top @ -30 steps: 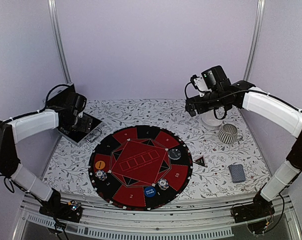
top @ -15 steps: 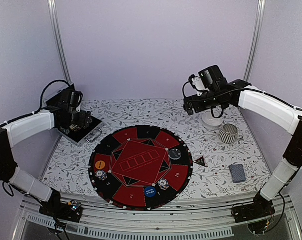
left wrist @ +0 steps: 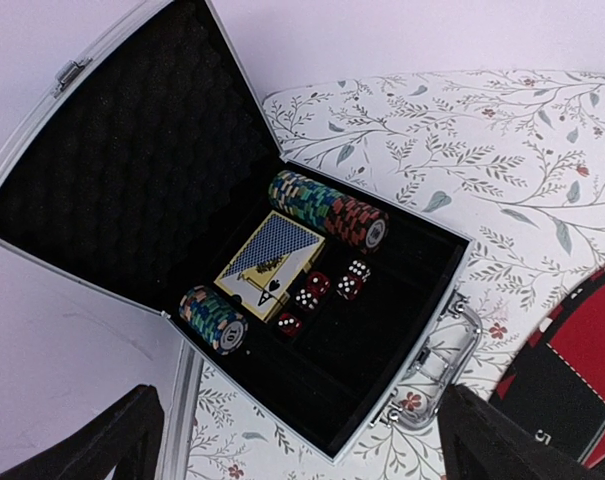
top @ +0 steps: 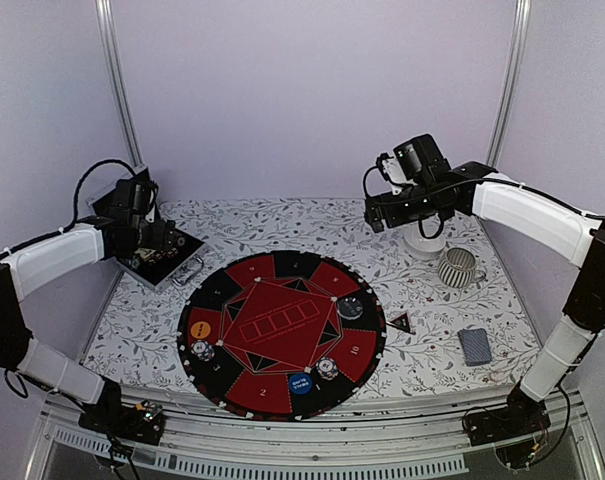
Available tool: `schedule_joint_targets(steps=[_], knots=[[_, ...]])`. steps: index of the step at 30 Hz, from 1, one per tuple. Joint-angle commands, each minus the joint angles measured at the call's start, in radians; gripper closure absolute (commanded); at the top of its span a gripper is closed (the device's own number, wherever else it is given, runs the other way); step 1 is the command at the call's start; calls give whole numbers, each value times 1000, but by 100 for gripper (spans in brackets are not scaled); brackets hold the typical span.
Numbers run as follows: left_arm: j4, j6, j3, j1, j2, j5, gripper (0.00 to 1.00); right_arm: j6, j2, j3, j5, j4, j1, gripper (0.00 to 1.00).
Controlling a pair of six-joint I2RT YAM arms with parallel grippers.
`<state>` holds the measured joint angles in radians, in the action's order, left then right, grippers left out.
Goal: Distribute texas hold em gaming equipment
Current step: Pick up the pile of poker chips from the chip case.
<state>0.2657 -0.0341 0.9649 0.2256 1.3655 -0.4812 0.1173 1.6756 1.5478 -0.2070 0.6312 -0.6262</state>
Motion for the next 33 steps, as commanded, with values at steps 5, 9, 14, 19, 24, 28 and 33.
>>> schedule_joint_targets(steps=[5, 9, 14, 19, 24, 28, 33], knots=[[-23, 1, -9, -18, -1, 6, 2, 12, -2, -17, 5, -22, 6, 1], [-17, -10, -4, -35, 8, 34, 2, 8, -2, -18, 6, -24, 6, 1], [-5, -18, 3, -49, 20, 44, 2, 8, -1, -20, 7, -24, 6, 1], [-3, -18, 5, -54, 18, 48, 2, 11, 5, -15, 13, -24, 6, 1], [-3, -19, 3, -58, 20, 50, 2, 9, 11, -12, 17, -24, 7, 1], [-4, -20, 6, -69, 28, 68, 3, 8, 1, -27, 17, -30, 6, 1], [-10, -32, 120, -135, 100, 394, 27, 3, -28, -85, 25, -74, 5, 1]])
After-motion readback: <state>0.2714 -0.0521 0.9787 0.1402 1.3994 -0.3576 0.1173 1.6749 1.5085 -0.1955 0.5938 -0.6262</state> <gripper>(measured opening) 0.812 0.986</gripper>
